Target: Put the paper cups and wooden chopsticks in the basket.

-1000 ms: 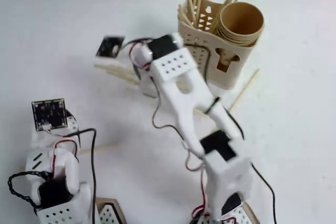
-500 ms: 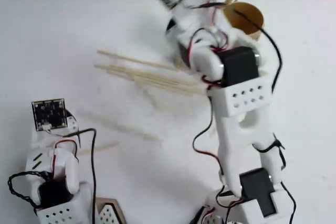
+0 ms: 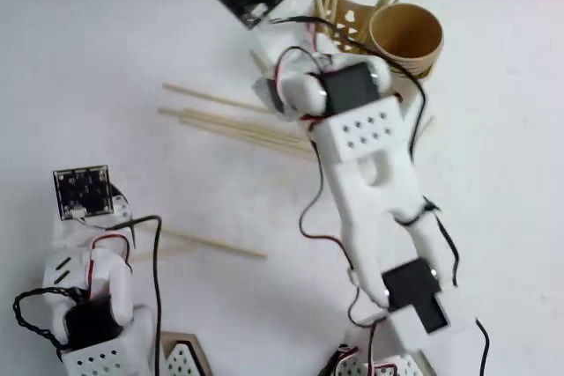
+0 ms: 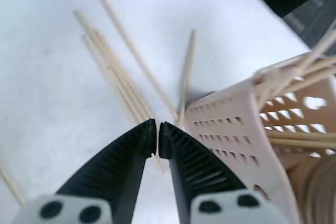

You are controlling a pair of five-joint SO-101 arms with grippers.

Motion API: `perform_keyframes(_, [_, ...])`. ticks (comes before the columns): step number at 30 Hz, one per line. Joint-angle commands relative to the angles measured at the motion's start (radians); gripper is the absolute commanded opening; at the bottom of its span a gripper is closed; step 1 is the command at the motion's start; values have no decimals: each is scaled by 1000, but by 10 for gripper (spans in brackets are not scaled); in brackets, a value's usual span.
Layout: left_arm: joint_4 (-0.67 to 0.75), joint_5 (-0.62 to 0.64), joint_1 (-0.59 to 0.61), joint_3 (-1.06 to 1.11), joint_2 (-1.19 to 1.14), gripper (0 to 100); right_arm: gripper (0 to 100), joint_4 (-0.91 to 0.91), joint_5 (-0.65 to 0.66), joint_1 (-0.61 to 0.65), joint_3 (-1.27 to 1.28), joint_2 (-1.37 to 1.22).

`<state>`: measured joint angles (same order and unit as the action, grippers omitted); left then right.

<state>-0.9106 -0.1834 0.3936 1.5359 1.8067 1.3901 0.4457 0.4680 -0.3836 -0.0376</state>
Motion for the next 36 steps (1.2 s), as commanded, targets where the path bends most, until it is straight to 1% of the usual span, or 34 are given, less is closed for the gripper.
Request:
perform_keyframes(1, [5, 3, 8, -3, 12, 27, 24, 5, 32, 28, -8, -73])
perform_keyframes(4, [5, 3, 8, -3, 12, 27, 34, 5, 114, 61, -11, -174])
perform_keyframes(6, [5, 3, 7, -3, 12, 27, 80, 5, 147, 81, -20, -240])
perform_keyframes(10, [5, 3, 7, -3, 12, 27, 213, 19, 170, 90, -110, -395])
perform_keyframes(13, [5, 3, 7, -3, 12, 27, 242, 35, 170, 88, -212, -515])
perform_keyframes(16, [5, 3, 5, -3, 12, 27, 245, 58, 181, 87, -336, -634])
perform_keyframes(20, [5, 3, 5, -3, 12, 27, 245, 127, 242, 88, -508, -782])
perform_keyframes(26, [5, 3, 5, -3, 12, 27, 245, 182, 247, 64, -749, -967])
perform_keyframes(31, [5, 3, 5, -3, 12, 27, 238, 182, 247, 50, -856, -1089])
perform_keyframes(33, [5, 3, 5, -3, 12, 27, 218, 182, 249, 50, -870, -1118])
perform_keyframes(36, [5, 3, 5, -3, 12, 27, 152, 193, 261, 50, -875, -1135])
